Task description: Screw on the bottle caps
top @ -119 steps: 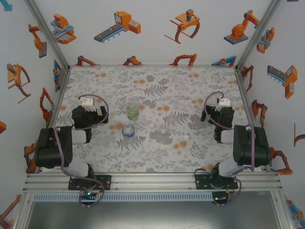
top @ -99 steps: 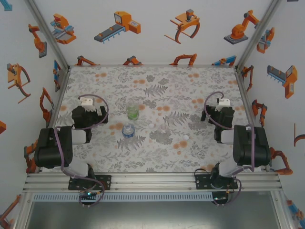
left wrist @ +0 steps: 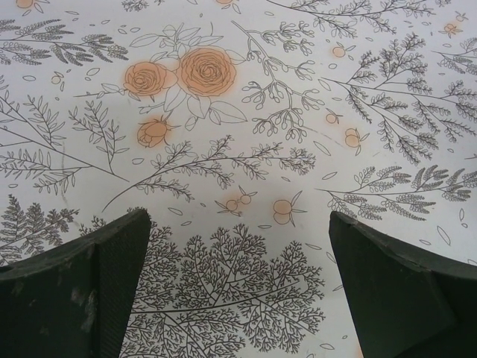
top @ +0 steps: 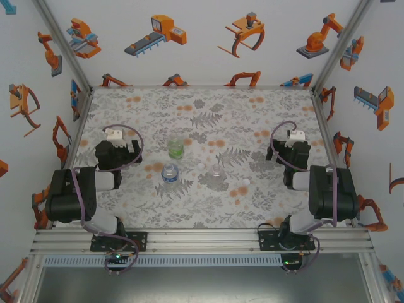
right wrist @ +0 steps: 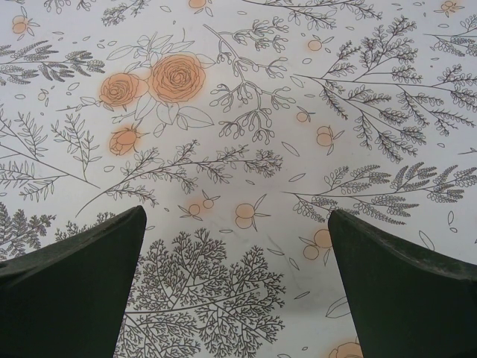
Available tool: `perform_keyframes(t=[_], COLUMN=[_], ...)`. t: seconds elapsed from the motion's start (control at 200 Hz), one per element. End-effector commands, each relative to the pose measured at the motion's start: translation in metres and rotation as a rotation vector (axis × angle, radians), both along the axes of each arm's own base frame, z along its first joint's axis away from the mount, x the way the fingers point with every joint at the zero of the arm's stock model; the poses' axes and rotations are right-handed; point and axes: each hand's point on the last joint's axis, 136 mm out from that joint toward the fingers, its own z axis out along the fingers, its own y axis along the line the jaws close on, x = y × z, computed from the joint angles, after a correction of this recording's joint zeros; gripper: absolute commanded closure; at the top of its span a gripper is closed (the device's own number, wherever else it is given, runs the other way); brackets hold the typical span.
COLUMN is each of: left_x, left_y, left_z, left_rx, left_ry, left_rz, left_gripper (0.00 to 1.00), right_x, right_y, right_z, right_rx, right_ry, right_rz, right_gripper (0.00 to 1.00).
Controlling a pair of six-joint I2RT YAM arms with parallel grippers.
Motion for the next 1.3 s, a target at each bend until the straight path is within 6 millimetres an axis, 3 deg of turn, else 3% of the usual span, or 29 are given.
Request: perform_keyframes(t=[0.0,0.946,1.132,1.297], left_x=[0.006,0.008,0.010,0.009], left_y=[0.000,0.009,0.018,0.016], left_z=[0.009,0.010,0.026,0.055], left_rx=[0.005,0.001,0.017,0.040], left_ry=[-0.026,-0.015,0.036,0.021], left_rz=[0.006,0.058,0.125,0.142], left_gripper=[0.03,0.03,0.03,0.03], right_x=[0.008,0.008,0.004,-0.003], right_y=[0.003,0.004,0.002,0.004], right_z=[0.012,0.011,0.022,0.043], right_rx=[-0.010,-0.010,-0.013,-0.019], right_ry=[-0.036,-0.035,-0.061,-0.082], right_rz=[0.018,0.023,0.007,0.022], right_gripper=[0.01,0.01,0.01,0.06])
